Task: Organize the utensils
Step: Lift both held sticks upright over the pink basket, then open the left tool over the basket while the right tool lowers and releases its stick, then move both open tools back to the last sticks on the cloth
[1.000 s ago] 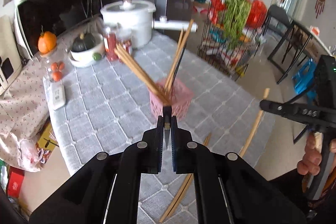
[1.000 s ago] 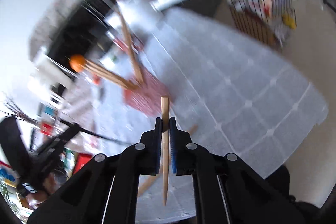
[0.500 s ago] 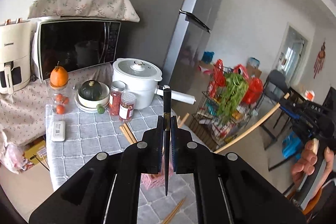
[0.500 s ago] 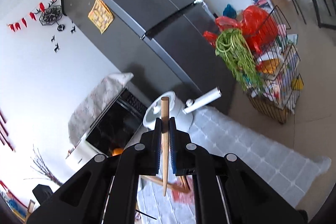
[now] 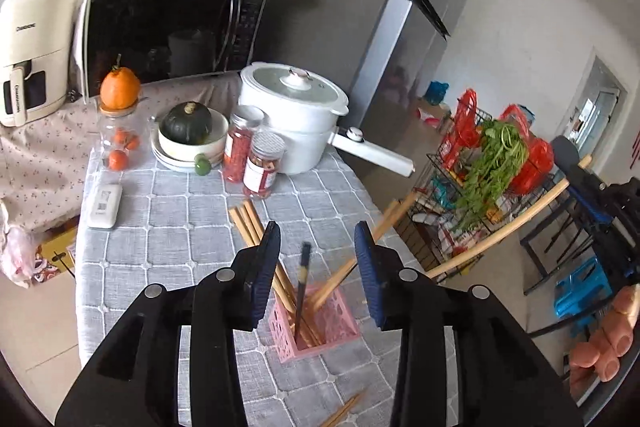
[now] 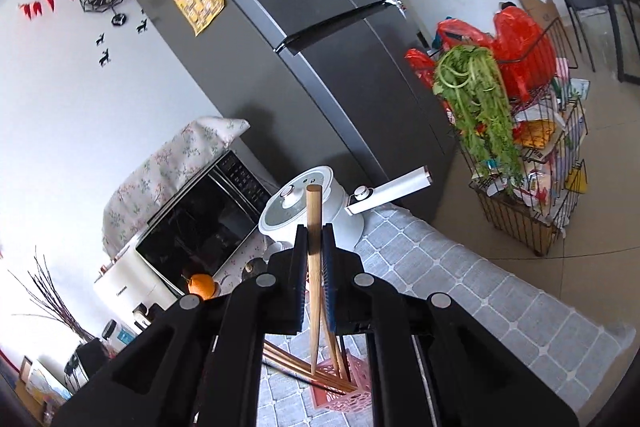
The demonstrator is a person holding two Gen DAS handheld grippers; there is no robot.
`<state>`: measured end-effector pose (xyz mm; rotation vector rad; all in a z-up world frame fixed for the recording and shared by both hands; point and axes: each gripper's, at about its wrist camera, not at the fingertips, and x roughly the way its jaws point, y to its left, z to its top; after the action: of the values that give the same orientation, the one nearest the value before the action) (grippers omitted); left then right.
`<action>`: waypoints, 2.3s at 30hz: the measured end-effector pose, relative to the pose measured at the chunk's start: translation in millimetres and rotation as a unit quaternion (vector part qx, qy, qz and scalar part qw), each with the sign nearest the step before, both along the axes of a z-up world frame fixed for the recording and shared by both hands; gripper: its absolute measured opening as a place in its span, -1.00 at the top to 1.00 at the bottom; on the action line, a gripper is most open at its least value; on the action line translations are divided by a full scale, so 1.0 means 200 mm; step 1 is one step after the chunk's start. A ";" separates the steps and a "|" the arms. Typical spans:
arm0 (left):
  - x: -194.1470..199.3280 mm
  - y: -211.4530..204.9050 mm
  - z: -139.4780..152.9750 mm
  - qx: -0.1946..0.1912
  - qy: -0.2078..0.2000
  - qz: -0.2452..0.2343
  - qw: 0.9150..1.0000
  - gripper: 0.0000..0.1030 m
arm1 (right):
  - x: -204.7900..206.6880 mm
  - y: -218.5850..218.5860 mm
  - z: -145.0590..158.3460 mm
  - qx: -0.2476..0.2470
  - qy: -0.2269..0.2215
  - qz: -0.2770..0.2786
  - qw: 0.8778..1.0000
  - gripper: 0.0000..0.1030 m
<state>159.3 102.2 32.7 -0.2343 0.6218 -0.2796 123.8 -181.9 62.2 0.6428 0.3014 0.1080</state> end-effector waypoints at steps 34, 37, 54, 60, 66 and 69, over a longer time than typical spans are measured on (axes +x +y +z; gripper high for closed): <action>-0.23 0.01 0.07 0.043 -0.031 0.008 0.999 -0.54 | -0.06 0.12 -0.19 -0.098 0.073 -0.011 0.992 -0.78; -0.26 -0.04 0.03 0.070 -0.021 -0.004 0.997 -0.73 | -0.10 0.09 -0.23 -0.117 0.093 -0.021 0.989 -0.86; -0.15 -0.32 -0.63 0.218 0.189 -0.148 0.946 -0.85 | -0.20 -0.03 -0.80 -0.177 0.312 0.046 0.932 -0.86; -0.12 -0.42 -0.84 0.219 0.248 -0.186 0.925 -0.50 | -0.21 -0.09 -0.91 -0.182 0.344 0.040 0.920 -0.87; -0.09 -0.53 -0.97 0.222 0.284 -0.204 0.910 -0.19 | -0.22 -0.17 -0.96 -0.173 0.362 0.041 0.915 -0.86; -0.08 -0.55 -1.01 0.225 0.296 -0.207 0.905 -0.10 | -0.23 -0.21 -0.98 -0.161 0.367 0.041 0.915 -0.86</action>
<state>144.0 -7.2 -169.8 0.2832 1.3251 -0.4699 78.4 -224.8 -133.1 0.3169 1.0532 -0.1099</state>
